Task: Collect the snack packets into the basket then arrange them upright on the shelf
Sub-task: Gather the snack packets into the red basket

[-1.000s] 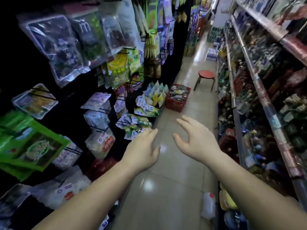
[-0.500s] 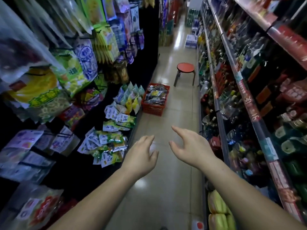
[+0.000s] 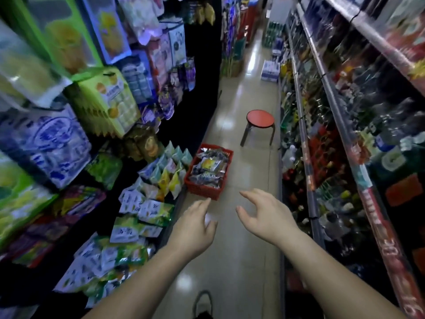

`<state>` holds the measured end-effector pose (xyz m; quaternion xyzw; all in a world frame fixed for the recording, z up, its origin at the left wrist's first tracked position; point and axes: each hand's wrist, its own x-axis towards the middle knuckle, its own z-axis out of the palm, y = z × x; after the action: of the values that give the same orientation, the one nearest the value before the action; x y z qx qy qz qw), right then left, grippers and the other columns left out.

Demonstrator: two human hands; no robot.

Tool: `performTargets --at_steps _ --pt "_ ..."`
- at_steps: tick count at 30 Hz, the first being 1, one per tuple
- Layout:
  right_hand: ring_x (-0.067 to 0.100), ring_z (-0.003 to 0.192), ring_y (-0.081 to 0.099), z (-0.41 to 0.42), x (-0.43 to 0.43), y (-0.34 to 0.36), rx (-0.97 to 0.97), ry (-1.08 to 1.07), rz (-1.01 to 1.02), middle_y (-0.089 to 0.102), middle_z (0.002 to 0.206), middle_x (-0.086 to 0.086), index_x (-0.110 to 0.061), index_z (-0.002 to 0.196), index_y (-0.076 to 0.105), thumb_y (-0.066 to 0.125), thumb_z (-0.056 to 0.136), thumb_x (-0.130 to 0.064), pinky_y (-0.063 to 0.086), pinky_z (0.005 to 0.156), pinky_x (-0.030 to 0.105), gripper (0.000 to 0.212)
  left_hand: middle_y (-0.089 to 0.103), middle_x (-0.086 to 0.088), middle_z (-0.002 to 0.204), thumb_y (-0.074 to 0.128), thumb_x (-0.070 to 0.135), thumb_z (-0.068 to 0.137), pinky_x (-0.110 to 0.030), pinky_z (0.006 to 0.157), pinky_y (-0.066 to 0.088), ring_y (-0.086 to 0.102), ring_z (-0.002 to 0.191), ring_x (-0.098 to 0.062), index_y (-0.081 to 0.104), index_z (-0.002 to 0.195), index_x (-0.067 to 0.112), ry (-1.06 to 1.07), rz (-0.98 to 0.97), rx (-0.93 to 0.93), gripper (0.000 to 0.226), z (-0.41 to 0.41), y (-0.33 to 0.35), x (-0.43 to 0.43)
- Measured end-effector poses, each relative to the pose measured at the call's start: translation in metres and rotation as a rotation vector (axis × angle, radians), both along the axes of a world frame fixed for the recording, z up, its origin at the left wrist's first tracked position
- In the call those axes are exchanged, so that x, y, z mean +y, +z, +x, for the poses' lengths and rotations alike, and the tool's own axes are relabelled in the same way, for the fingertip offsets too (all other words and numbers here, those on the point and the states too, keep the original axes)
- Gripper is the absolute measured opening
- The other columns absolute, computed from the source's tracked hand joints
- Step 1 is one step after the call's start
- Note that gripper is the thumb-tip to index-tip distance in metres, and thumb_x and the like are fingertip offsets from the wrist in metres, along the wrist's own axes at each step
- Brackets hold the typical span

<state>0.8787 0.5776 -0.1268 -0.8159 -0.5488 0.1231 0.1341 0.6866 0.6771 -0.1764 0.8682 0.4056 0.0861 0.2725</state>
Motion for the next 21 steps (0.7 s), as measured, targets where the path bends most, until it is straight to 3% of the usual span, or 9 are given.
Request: performTargets --at_steps 10,21 --pt "0.007 0.131 0.049 0.232 0.154 0.003 0.047 -0.177 0.014 0.056 0.139 -0.018 -0.033 0.139 0.057 0.051 0.091 -0.059 0.047 0.101 0.03 0.054 0.047 0.002 0.153 0.06 0.039 0.095 -0.026 0.113 0.035 0.044 0.14 -0.014 0.042 0.153 0.02 -0.102 -0.073 0.002 0.064 0.249 -0.002 0.177" --pt "0.011 0.132 0.05 0.459 0.396 -0.024 0.101 0.001 -0.068 0.056 0.141 -0.013 -0.032 0.141 0.055 0.051 0.092 -0.055 0.046 0.103 0.031 0.054 0.045 0.004 0.155 0.058 0.04 0.096 -0.019 0.113 0.028 0.04 0.142 -0.011 0.04 0.153 0.02 0.089 -0.138 -0.006 0.063 0.46 -0.027 0.362"
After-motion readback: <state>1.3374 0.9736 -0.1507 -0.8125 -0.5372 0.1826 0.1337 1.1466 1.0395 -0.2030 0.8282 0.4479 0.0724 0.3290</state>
